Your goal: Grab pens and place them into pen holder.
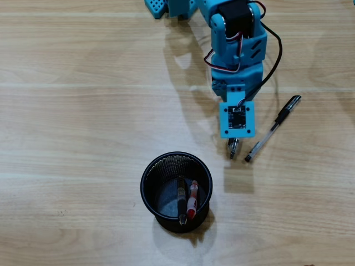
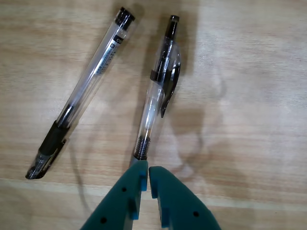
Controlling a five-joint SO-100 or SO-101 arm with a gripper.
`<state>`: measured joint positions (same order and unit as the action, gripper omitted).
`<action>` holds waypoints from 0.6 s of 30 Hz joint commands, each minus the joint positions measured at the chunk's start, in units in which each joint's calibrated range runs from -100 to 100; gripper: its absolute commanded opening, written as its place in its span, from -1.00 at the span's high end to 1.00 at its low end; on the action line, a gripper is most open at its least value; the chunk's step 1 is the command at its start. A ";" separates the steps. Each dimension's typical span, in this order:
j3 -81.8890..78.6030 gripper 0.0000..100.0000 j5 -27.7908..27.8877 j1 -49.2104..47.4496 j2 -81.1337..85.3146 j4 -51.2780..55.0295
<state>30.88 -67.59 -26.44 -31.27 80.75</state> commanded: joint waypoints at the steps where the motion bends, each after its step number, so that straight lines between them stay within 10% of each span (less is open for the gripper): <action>1: 1.97 0.93 0.26 1.34 0.40 -0.43; 18: 2.42 0.64 -0.21 -2.59 -0.11 -5.63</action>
<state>31.41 -67.54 -28.35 -31.61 76.09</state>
